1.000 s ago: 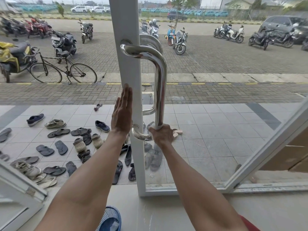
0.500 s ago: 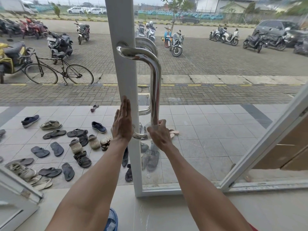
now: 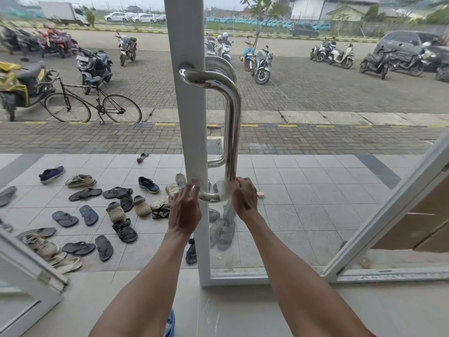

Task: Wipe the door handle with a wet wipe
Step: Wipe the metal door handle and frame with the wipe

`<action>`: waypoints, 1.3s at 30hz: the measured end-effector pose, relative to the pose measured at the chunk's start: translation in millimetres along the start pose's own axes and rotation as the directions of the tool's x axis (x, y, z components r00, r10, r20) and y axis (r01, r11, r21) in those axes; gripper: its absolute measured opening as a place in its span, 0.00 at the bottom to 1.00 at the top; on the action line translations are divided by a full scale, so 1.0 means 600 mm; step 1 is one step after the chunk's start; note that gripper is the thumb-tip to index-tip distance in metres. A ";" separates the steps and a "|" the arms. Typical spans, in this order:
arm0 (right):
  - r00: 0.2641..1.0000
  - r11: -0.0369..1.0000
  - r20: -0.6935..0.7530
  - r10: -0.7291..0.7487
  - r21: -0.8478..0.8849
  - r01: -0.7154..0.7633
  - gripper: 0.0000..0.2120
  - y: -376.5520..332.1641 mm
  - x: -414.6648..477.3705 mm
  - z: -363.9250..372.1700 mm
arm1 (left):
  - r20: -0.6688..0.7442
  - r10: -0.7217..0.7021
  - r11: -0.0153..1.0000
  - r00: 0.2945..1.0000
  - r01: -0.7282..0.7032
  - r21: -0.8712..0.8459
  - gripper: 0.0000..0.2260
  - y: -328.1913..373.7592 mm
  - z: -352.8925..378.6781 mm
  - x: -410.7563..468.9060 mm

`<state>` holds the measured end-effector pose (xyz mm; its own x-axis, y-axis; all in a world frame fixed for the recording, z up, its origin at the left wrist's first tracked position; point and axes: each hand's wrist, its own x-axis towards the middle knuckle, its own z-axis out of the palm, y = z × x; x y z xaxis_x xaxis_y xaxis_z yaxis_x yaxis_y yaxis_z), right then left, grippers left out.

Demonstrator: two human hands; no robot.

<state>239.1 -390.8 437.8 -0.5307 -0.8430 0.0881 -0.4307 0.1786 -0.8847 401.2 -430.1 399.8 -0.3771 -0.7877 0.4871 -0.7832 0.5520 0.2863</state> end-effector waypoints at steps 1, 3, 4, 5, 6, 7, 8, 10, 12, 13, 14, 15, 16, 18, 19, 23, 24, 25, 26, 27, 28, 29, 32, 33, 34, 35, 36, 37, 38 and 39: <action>1.000 1.000 0.001 0.002 0.012 -0.002 0.16 0.000 -0.001 0.000 | 0.004 0.039 0.999 0.999 -0.039 0.009 0.23 0.003 0.002 -0.008; 1.000 1.000 0.002 -0.002 0.031 0.002 0.17 -0.001 -0.004 -0.001 | 0.011 0.124 0.992 0.992 -0.124 0.010 0.20 0.010 0.007 -0.020; 1.000 0.999 0.003 -0.003 0.037 0.003 0.17 -0.003 -0.005 -0.002 | 0.016 0.169 0.986 0.985 -0.169 0.007 0.20 0.014 0.009 -0.024; 1.000 0.999 0.003 -0.006 0.045 0.006 0.17 -0.004 -0.007 -0.003 | 0.025 0.212 0.977 0.977 -0.212 -0.002 0.20 0.021 0.013 -0.026; 1.000 0.998 -0.001 -0.008 0.056 0.008 0.17 -0.005 -0.008 -0.005 | 0.037 0.247 0.969 0.968 -0.247 -0.017 0.21 0.028 0.016 -0.028; 1.000 0.998 -0.011 -0.010 0.069 0.011 0.19 -0.005 -0.008 -0.006 | 0.045 0.273 0.962 0.961 -0.271 -0.036 0.22 0.036 0.018 -0.028; 1.000 0.996 -0.027 -0.006 0.085 0.008 0.21 -0.006 -0.009 -0.008 | 0.049 0.289 0.957 0.956 -0.287 -0.053 0.24 0.043 0.019 -0.029; 0.998 0.991 -0.050 0.024 0.134 -0.017 0.25 -0.009 -0.012 -0.013 | 0.049 0.311 0.948 0.949 -0.306 -0.086 0.27 0.056 0.019 -0.029; 0.997 0.982 -0.054 0.050 0.187 -0.039 0.27 -0.011 -0.015 -0.019 | 0.042 0.329 0.940 0.943 -0.323 -0.112 0.29 0.069 0.018 -0.028; 0.997 0.980 -0.054 0.054 0.196 -0.042 0.26 -0.012 -0.016 -0.021 | 0.038 0.329 0.938 0.944 -0.322 -0.130 0.29 0.074 0.017 -0.027; 0.997 0.979 -0.051 0.054 0.199 -0.043 0.24 -0.013 -0.016 -0.022 | 0.030 0.323 0.937 0.946 -0.315 -0.150 0.30 0.077 0.016 -0.027; 0.997 0.979 -0.046 0.054 0.201 -0.044 0.23 -0.013 -0.016 -0.025 | 0.024 0.314 0.937 0.949 -0.305 -0.171 0.30 0.082 0.016 -0.026; 0.997 0.977 -0.041 0.058 0.206 -0.048 0.21 -0.013 -0.016 -0.026 | 0.024 0.302 0.937 0.953 -0.292 -0.189 0.30 0.084 0.016 -0.026; 0.997 0.976 -0.037 0.063 0.210 -0.054 0.20 -0.011 -0.016 -0.029 | 0.022 0.263 0.940 0.965 -0.251 -0.230 0.29 0.092 0.015 -0.028; 0.997 0.976 -0.034 0.063 0.210 -0.055 0.20 -0.010 -0.017 -0.029 | 0.017 0.228 0.942 0.973 -0.216 -0.256 0.29 0.096 0.015 -0.027; 0.998 0.978 -0.017 0.059 0.201 -0.054 0.17 -0.006 -0.015 -0.031 | -0.008 0.059 0.928 0.998 -0.058 -0.369 0.27 0.119 0.018 -0.014; 0.998 0.979 -0.010 0.061 0.194 -0.058 0.16 -0.006 -0.012 -0.032 | -0.016 0.014 0.918 1.000 -0.019 -0.396 0.26 0.125 0.019 -0.011; 0.998 0.980 -0.005 0.066 0.187 -0.064 0.15 -0.006 -0.009 -0.033 | -0.024 -0.025 0.904 0.999 0.012 -0.428 0.25 0.129 0.019 -0.010; 0.997 0.980 -0.007 0.071 0.185 -0.068 0.14 -0.007 -0.005 -0.035 | -0.029 -0.054 0.886 0.998 0.035 -0.462 0.25 0.133 0.018 -0.010; 0.997 0.980 -0.014 0.078 0.185 -0.074 0.14 -0.008 -0.001 -0.037 | -0.027 -0.075 0.869 0.997 0.052 -0.491 0.25 0.134 0.018 -0.010; 0.996 0.980 -0.027 0.084 0.184 -0.078 0.16 -0.010 0.002 -0.039 | -0.015 -0.089 0.854 0.996 0.069 -0.515 0.26 0.135 0.017 -0.011; 0.995 0.980 -0.045 0.087 0.183 -0.077 0.17 -0.013 0.005 -0.041 | 0.000 -0.103 0.845 0.995 0.087 -0.528 0.26 0.135 0.017 -0.010; 0.981 0.985 -0.175 0.080 0.166 -0.051 0.18 -0.026 0.014 -0.046 | 0.041 -0.152 0.846 0.987 0.152 -0.512 0.25 0.133 0.022 0.001; 0.968 0.988 -0.240 0.077 0.148 -0.042 0.15 -0.029 0.018 -0.049 | 0.045 -0.167 0.849 0.985 0.167 -0.501 0.23 0.135 0.024 0.005; 0.951 0.990 -0.301 0.073 0.139 -0.031 0.13 -0.033 0.023 -0.051 | 0.044 -0.178 0.851 0.983 0.177 -0.495 0.21 0.136 0.025 0.010; 0.937 0.989 -0.344 0.058 0.148 -0.007 0.11 -0.037 0.026 -0.055 | 0.048 -0.186 0.850 0.981 0.185 -0.494 0.19 0.138 0.027 0.014; 0.932 0.985 -0.360 0.025 0.169 0.039 0.10 -0.042 0.029 -0.058 | 0.059 -0.194 0.847 0.979 0.197 -0.493 0.17 0.140 0.029 0.019; 0.934 0.976 -0.355 -0.029 0.190 0.102 0.11 -0.048 0.031 -0.060 | 0.071 -0.205 0.845 0.976 0.213 -0.490 0.15 0.141 0.031 0.024; 0.936 0.965 -0.338 -0.101 0.196 0.175 0.11 -0.054 0.032 -0.061 | 0.081 -0.218 0.845 0.972 0.230 -0.483 0.13 0.142 0.034 0.028; 0.932 0.950 -0.315 -0.181 0.188 0.249 0.11 -0.059 0.033 -0.061 | 0.086 -0.234 0.845 0.968 0.247 -0.475 0.12 0.143 0.036 0.032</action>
<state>217.1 -395.1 487.7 -0.6464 -0.6577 0.3869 -0.4040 -0.1351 -0.9047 316.0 -404.1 415.9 -0.2243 -0.9158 0.3332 -0.5199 0.4016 0.7539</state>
